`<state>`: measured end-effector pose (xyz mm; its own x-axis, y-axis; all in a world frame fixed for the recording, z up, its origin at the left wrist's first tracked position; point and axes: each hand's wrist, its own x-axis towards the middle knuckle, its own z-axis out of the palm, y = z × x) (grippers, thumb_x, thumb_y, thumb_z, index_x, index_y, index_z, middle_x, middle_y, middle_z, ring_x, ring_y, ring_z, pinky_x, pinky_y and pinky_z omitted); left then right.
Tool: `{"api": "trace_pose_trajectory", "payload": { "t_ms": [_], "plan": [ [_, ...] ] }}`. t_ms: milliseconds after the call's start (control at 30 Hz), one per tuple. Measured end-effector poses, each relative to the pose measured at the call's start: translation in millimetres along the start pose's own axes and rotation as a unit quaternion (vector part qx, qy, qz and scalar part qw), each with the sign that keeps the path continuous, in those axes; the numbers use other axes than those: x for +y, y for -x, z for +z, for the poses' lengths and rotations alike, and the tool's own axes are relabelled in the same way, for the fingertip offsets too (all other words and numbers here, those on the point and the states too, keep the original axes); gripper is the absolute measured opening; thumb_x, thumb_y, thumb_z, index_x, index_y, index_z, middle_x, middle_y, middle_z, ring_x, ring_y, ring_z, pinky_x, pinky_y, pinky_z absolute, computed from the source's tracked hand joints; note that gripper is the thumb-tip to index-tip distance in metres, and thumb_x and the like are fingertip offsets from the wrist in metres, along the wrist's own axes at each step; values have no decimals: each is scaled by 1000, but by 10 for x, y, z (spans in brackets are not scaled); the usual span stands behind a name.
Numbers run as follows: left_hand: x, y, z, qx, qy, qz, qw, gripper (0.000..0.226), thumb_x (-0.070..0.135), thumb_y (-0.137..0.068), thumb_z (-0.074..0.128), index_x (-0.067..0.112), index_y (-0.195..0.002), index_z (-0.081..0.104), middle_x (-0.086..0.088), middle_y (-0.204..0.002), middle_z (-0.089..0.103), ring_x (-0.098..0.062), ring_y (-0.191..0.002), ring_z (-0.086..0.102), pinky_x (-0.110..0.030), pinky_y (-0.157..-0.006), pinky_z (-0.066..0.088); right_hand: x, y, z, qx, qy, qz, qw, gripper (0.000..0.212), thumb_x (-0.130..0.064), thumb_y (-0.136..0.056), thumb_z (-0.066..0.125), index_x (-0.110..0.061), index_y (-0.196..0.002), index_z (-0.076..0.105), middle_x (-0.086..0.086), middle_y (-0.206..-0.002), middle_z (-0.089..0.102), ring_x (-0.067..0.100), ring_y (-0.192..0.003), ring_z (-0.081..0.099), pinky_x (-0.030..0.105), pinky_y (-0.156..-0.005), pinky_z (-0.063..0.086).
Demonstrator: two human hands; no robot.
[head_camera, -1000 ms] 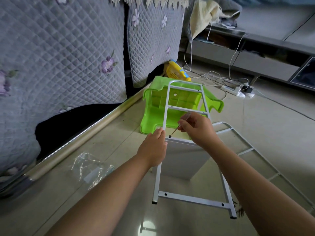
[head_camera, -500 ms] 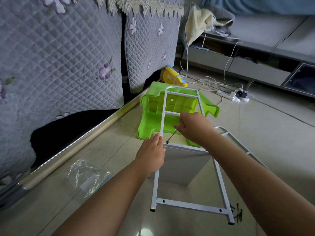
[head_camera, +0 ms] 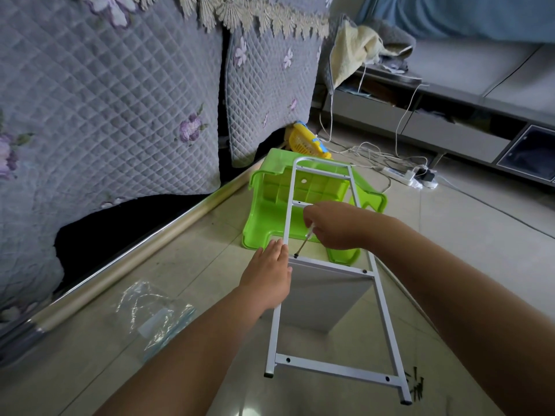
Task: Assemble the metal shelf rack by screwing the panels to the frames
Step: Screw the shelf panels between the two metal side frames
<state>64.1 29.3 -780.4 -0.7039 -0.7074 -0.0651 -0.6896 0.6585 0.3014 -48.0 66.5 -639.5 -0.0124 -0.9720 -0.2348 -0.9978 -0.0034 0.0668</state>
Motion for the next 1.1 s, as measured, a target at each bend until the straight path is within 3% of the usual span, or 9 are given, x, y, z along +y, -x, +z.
{"api": "trace_pose_trajectory", "payload": {
  "t_ms": [333, 433, 500, 567, 700, 800, 833, 933, 1100],
  "plan": [
    [3, -7, 8, -1, 6, -1, 1000, 53, 24, -102, 22, 4, -149, 5, -9, -158, -1, -20, -145, -2, -33, -117, 2, -16, -66, -21, -18, 42, 24, 999, 39, -28, -101, 31, 2, -112, 53, 20, -112, 59, 31, -104, 55, 31, -77, 39],
    [-4, -3, -1, -1, 3, 1, 1000, 53, 24, -102, 23, 4, -149, 5, -9, -158, -1, -20, -145, -1, -32, -117, 3, -19, -56, -1, -20, -29, 31, 999, 27, -21, -97, 39, -3, -117, 41, 17, -108, 54, 29, -91, 51, 30, -71, 35],
    [-6, -7, -9, 1, -4, 4, 1000, 53, 24, -102, 23, 4, -149, 6, -9, -158, 0, -20, -145, 0, -32, -116, 4, -25, -46, -19, -41, -34, 27, 998, 4, -12, -95, 39, -9, -94, 39, 11, -90, 49, 26, -78, 47, 31, -64, 35],
    [-3, -3, -15, -1, -4, 2, 1000, 53, 24, -102, 23, 4, -149, 6, -9, -158, 0, -20, -145, 0, -32, -116, 4, -36, -40, -53, -58, -14, 33, 998, 7, -8, -95, 38, -8, -90, 42, 14, -88, 52, 31, -81, 55, 35, -66, 41],
    [3, 22, -19, -8, 14, 0, 1000, 53, 23, -103, 22, 4, -149, 5, -9, -158, -1, -20, -145, -2, -32, -117, 4, -21, -24, -77, -25, 85, 19, 996, 30, -16, -100, 35, 3, -109, 56, 18, -109, 60, 31, -104, 55, 31, -77, 41],
    [7, 32, -19, -4, 24, -1, 1000, 53, 23, -103, 22, 4, -149, 5, -9, -158, 0, -20, -145, -1, -32, -118, 5, -25, 8, -53, -41, 87, 29, 995, 46, -28, -102, 26, 0, -79, 54, 12, -75, 50, 31, -91, 51, 31, -76, 38],
    [10, 32, -18, -5, 27, -2, 1000, 53, 23, -103, 22, 4, -149, 5, -8, -158, 0, -19, -145, -1, -32, -117, 5, -20, 5, -36, -40, 66, 40, 996, 48, -31, -102, 25, 1, -80, 53, 10, -71, 45, 30, -91, 50, 30, -76, 36],
    [11, 24, -23, -8, 28, -4, 1000, 53, 23, -103, 22, 4, -149, 5, -8, -158, -1, -19, -145, -1, -31, -117, 5, 9, -16, 4, -37, -13, 63, 997, 39, -26, -99, 35, 3, -124, 41, 20, -112, 55, 31, -107, 52, 27, -73, 32],
    [17, 48, -36, -10, 37, -8, 999, 53, 25, -103, 21, 6, -149, 4, -7, -158, -1, -19, -145, 0, -30, -116, 5, -27, 14, -20, -43, -18, 41, 998, 26, -2, -90, 40, -1, -117, 44, 17, -117, 53, 24, -90, 45, 26, -70, 31]
  ]
}}
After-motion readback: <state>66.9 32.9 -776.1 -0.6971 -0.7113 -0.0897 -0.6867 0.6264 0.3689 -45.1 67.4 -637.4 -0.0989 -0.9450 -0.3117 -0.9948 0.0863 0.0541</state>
